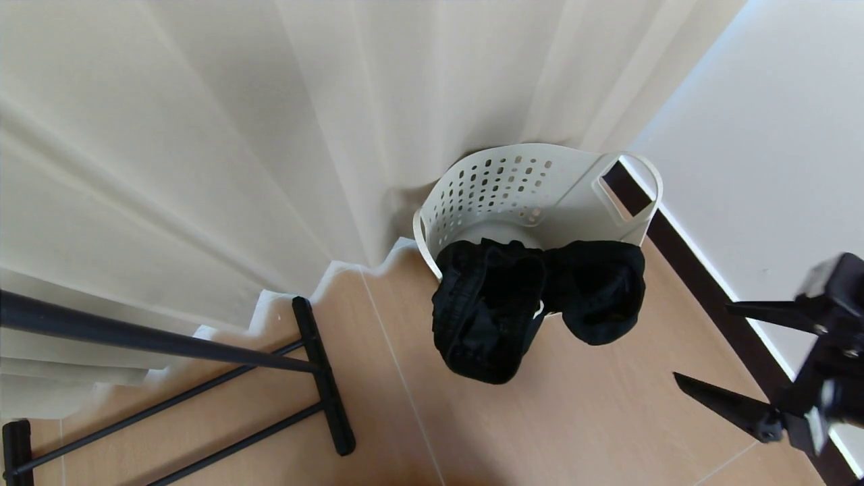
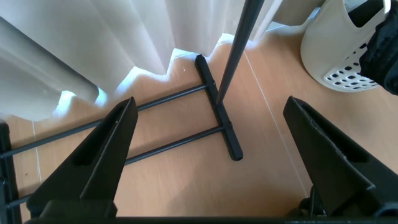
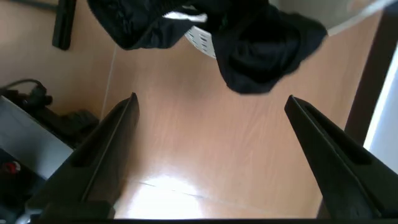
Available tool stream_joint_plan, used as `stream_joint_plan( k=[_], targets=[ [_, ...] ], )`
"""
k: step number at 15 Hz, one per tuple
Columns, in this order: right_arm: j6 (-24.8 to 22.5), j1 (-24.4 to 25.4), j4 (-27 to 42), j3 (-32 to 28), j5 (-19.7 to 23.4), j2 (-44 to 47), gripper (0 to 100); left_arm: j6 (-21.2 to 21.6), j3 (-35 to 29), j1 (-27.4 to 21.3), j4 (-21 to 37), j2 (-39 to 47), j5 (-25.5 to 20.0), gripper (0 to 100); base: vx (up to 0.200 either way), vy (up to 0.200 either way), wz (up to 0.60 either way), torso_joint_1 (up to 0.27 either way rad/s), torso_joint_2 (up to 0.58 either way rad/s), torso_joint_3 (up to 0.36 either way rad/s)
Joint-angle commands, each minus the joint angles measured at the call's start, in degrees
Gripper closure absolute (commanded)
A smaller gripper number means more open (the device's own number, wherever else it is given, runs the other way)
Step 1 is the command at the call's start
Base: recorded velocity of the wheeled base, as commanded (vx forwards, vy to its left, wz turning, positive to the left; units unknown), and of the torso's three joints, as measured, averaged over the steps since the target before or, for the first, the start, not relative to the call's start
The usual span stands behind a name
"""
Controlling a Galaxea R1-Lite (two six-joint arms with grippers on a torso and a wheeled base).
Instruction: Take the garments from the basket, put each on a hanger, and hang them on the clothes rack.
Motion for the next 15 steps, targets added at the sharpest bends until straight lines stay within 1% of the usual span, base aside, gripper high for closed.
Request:
stream_joint_plan(
  k=[1, 2, 3, 5, 6, 7, 8, 10, 13, 15],
  targets=[
    [-8.7, 3.6, 0.0, -11.8, 0.0, 18.6, 0, 0.0, 0.0, 0.0, 0.0, 0.1, 0.0, 0, 0.0, 0.0, 0.0, 0.0, 0.0, 0.0],
    [-10.0, 4.6, -0.2, -14.7, -0.1, 21.7, 0, 0.0, 0.0, -0.1, 0.0, 0.1, 0.0, 0, 0.0, 0.0, 0.0, 0.0, 0.0, 0.0],
    [-10.2, 6.1, -0.2, -18.1, -0.1, 25.1, 0, 0.0, 0.0, 0.0, 0.0, 0.1, 0.0, 0, 0.0, 0.0, 0.0, 0.0, 0.0, 0.0],
    [-10.3, 6.6, -0.2, -24.2, -0.2, 30.7, 0, 0.0, 0.0, -0.1, 0.0, 0.1, 0.0, 0, 0.0, 0.0, 0.0, 0.0, 0.0, 0.0],
    [-10.5, 6.6, -0.2, -25.5, -0.3, 32.0, 0, 0.0, 0.0, -0.1, 0.0, 0.1, 0.0, 0, 0.0, 0.0, 0.0, 0.0, 0.0, 0.0],
    [-13.5, 6.6, -0.2, -28.6, -0.3, 35.7, 0, 0.0, 0.0, 0.0, 0.0, 0.1, 0.0, 0, 0.0, 0.0, 0.0, 0.0, 0.0, 0.0],
    [-14.8, 6.6, -0.1, -29.8, -0.4, 37.1, 0, 0.0, 0.0, 0.0, 0.0, 0.1, 0.0, 0, 0.0, 0.0, 0.0, 0.0, 0.0, 0.0],
    [-17.3, 6.6, -0.1, -33.5, -1.9, 41.5, 0, 0.0, 0.0, 0.0, 0.0, 0.1, 0.0, 0, 0.0, 0.0, 0.0, 0.0, 0.0, 0.0],
    [-17.2, 6.6, -0.6, -37.7, -3.1, 46.1, 0, 0.0, 0.0, 0.0, 0.0, 0.1, 0.0, 0, 0.0, 0.0, 0.0, 0.0, 0.0, 0.0],
    [-17.0, 6.5, -0.6, -41.4, -3.1, 48.5, 0, 0.0, 0.0, 0.0, 0.1, 0.1, 0.0, 0, 0.0, 0.0, 0.0, 0.0, 0.0, 0.0]
  ],
)
